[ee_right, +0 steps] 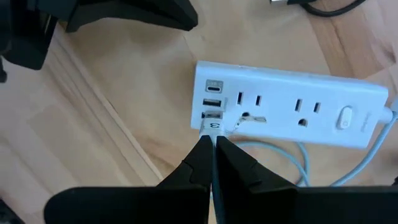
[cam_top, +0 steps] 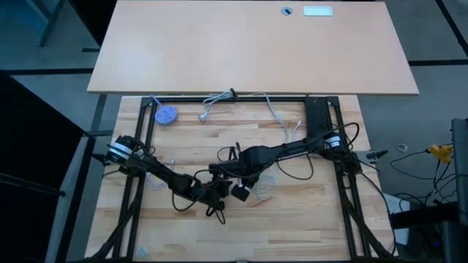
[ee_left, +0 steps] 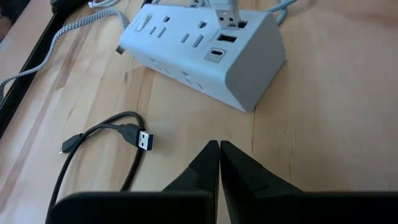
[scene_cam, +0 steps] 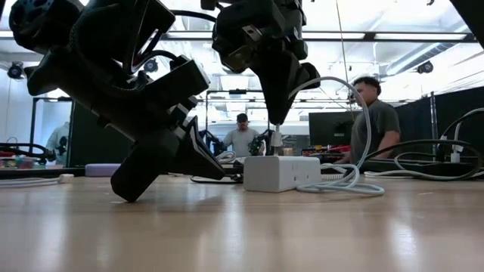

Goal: Insert USB
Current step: Insert the blue charger cable into the white outlet extension

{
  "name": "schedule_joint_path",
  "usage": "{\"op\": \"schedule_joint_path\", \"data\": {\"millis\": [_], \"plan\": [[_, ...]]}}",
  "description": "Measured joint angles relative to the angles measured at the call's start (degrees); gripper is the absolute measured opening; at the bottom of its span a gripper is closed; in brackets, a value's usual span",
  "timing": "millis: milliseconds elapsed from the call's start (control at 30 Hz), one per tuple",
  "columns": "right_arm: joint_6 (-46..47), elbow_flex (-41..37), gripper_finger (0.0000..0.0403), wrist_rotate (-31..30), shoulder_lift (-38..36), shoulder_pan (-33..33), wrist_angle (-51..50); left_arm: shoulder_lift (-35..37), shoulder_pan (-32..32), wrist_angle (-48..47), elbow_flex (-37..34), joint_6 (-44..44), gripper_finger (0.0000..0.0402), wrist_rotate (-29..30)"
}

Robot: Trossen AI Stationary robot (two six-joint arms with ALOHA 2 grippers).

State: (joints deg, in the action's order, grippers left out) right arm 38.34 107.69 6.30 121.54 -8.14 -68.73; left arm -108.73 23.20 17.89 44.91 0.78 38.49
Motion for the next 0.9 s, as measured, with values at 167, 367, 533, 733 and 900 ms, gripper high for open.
{"op": "schedule_joint_path", "data": {"millis": [167,367,533,733,900], "plan": [[0.16,0.68,0.0000,0.16,0.00,-0.13,0.04,0.00,0.00,-0.02,0.00,0.02,0.0000,-0.01],[-0.11,0.68,0.0000,0.14,0.03,-0.12,0.06,0.00,0.00,-0.07,-0.01,-0.17,0.0000,-0.01],[-0.05,0.68,0.0000,0.12,0.09,-0.07,0.09,-0.02,0.00,-0.11,-0.02,-0.26,0.0000,-0.01],[0.73,0.11,0.0000,0.12,0.09,0.02,0.20,-0.02,0.00,-0.11,0.00,-0.26,0.0000,-0.01],[1.29,-0.79,0.0000,0.31,0.05,0.04,0.25,-0.04,0.00,-0.12,0.02,-0.27,0.0000,-0.01]]}}
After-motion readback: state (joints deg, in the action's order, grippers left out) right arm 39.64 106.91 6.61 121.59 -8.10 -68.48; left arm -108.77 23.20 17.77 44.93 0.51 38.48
